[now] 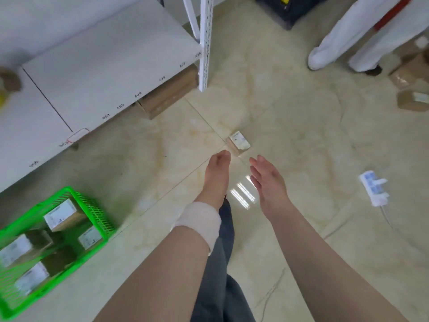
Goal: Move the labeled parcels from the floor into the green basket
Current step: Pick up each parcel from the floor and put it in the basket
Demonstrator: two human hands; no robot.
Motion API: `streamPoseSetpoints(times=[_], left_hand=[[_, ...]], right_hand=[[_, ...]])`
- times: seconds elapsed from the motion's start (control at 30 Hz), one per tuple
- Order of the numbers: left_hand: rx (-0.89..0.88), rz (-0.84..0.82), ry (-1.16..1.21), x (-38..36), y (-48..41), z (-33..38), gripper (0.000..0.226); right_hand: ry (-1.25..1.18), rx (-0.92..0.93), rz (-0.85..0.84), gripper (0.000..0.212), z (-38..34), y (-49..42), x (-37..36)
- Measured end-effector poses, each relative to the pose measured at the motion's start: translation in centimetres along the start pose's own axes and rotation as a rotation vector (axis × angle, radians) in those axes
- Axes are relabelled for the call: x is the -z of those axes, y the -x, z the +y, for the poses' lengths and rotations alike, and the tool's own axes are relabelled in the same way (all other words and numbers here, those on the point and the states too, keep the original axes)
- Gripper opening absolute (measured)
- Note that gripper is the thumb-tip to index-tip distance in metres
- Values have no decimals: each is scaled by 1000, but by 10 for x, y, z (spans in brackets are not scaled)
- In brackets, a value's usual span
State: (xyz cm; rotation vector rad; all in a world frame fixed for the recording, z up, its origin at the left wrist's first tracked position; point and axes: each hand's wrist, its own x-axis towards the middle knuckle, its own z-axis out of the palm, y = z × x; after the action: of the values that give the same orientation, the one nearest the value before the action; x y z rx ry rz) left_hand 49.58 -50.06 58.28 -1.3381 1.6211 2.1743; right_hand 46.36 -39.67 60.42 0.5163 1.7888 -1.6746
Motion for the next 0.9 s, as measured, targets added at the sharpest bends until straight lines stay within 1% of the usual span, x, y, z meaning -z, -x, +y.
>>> streamPoseSetpoints(times=[0.1,0.17,0.23,0.33,0.4,0.43,0.47,0.53,0.57,0.63,0.7,0.73,0.77,0.83,0.9], left_hand=[[10,14,33,-40,-32,19,32],[38,22,37,-62,-59,29,38],[74,46,32,-81,-85,32,44],[99,103,-10,-104,-120,38,42],[122,143,-14,-119,-141,40,39],[142,158,-12,-126,-150,40,40],[159,173,-11,-134,-157,42,41],[191,211,4,-149,-172,42,43],[199,234,19,-156,-179,41,43],[213,281,37,-166,-202,35,42],[216,361,78,-175,-229,22,42],[208,405,118,-179,-246,14,42],[214,432,155,-185,-261,5,41],[270,467,199,-195,-281,-18,42],[301,486,241,-206,-295,-46,41]], right_hand=[[34,6,-13,7,-30,-49,18],[56,-14,-18,12,-45,-85,29],[99,-52,-24,6,-57,-123,39],[128,-87,-19,10,-73,-170,57],[126,-116,-13,8,-80,-196,75],[119,-137,-4,13,-82,-206,87],[129,-151,-1,13,-84,-217,99],[200,-184,-19,6,-91,-239,120],[235,-206,-46,6,-93,-252,130],[301,-236,-70,10,-93,-286,148],[395,-229,-108,24,-94,-323,164],[457,-203,-136,26,-95,-348,170],[511,-176,-152,24,-96,-370,177],[608,-157,-190,23,-94,-407,186],[658,-156,-240,31,-83,-441,189]])
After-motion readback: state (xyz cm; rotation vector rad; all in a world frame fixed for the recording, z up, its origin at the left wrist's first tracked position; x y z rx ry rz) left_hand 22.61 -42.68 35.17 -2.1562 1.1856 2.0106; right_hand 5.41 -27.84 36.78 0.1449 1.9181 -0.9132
